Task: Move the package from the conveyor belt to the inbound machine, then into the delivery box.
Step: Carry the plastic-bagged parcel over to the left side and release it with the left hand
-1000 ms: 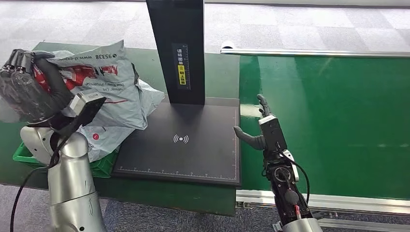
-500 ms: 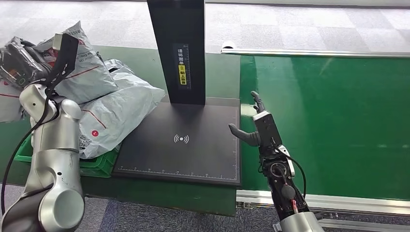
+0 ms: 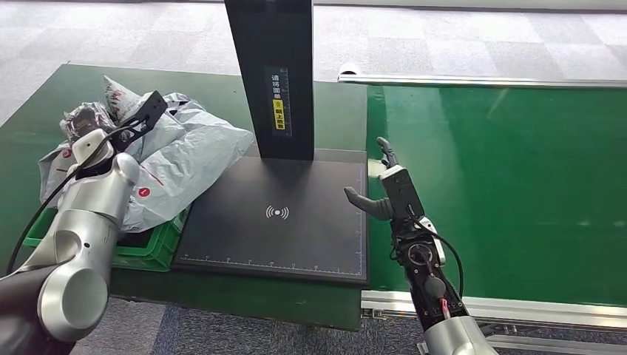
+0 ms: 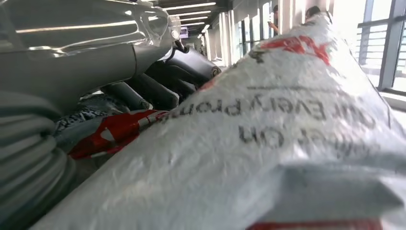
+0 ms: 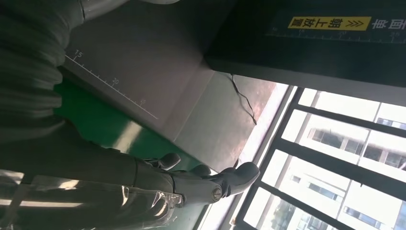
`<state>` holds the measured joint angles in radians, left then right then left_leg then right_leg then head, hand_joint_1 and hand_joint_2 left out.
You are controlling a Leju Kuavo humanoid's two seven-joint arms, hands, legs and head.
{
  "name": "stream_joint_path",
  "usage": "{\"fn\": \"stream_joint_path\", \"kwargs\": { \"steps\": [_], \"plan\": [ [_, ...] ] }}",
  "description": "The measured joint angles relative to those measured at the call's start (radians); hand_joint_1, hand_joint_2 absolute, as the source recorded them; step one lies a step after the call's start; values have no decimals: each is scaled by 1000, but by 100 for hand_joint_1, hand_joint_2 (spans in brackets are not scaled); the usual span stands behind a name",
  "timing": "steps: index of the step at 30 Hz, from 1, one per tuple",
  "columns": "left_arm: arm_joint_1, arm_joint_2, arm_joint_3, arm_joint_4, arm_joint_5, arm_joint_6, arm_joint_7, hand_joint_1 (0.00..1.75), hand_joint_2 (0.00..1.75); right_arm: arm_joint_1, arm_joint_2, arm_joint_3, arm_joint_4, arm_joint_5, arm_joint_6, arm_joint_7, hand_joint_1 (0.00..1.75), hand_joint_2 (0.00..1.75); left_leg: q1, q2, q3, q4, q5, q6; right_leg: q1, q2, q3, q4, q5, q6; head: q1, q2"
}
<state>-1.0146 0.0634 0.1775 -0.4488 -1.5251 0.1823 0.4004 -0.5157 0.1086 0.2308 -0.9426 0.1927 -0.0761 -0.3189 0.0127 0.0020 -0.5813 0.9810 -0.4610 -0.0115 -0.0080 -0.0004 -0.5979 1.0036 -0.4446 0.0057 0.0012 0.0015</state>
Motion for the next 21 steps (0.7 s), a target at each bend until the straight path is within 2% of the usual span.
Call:
{"fn": "stream_joint_path", "kwargs": {
  "steps": [4, 6, 8, 9, 10, 12, 14, 16, 19, 21],
  "plan": [
    [-3, 6, -10, 31, 2, -82, 4, 0, 175, -6, 3, 0, 7, 8, 8, 2, 0, 175, 0, 0, 0, 0, 0, 0, 0, 0, 0, 0, 0, 0, 0, 0],
    [-2, 6, -9, 41, 5, -74, -1, 0, 175, -7, 4, 0, 9, 12, 10, 4, 0, 175, 0, 0, 0, 0, 0, 0, 0, 0, 0, 0, 0, 0, 0, 0],
    [2, 6, -7, 46, 20, 19, -27, 0, 175, -7, 4, 0, 9, 16, 10, 9, 0, 175, 0, 0, 0, 0, 0, 0, 0, -1, 0, 0, 0, 0, 0, 0],
    [6, 6, -3, 45, 45, 108, -68, 0, 175, -5, 4, 0, 6, 16, 10, 11, 0, 175, 0, 0, 0, 0, 0, 0, 0, -1, 0, 0, 0, 0, 0, 0],
    [15, 5, 5, 34, 86, 215, -139, 0, 175, -1, 3, 0, 1, 16, 10, 13, 0, 175, 0, 0, 0, 0, 0, 0, 0, -1, 0, 0, 0, 0, 0, 0],
    [42, -6, 33, -27, 197, 415, -351, 0, 175, 9, 1, 0, -17, 14, 10, 18, 0, 175, 0, 0, 0, 0, 0, 0, 0, 0, 0, 0, 0, 0, 0, 0],
    [72, -30, 79, -126, 273, 503, -558, 0, 87, 17, -1, 0, -33, 11, 9, 20, 0, 175, 0, 1, 0, 0, 0, 0, 0, 0, 0, 0, 0, 0, 0, 0],
    [103, -70, 150, -235, 302, 517, -738, 0, 0, 21, -2, 0, -41, 8, 7, 21, 0, 175, 0, 2, 0, 0, -1, 0, 0, 1, -1, 0, 0, 0, 0, 0],
    [132, -151, 300, -390, 326, 519, -994, 0, 0, 24, -3, 0, -44, 5, 1, 18, 0, 175, 0, 3, 0, 0, -1, 0, 0, 1, -1, 0, 0, 0, 0, 0],
    [140, -197, 391, -471, 343, 519, -1072, 0, 0, 25, -3, 0, -44, 5, -3, 14, 0, 175, 0, 3, 0, 0, -1, 0, 0, 1, -1, 0, 0, 0, 0, 0]
  ]
}}
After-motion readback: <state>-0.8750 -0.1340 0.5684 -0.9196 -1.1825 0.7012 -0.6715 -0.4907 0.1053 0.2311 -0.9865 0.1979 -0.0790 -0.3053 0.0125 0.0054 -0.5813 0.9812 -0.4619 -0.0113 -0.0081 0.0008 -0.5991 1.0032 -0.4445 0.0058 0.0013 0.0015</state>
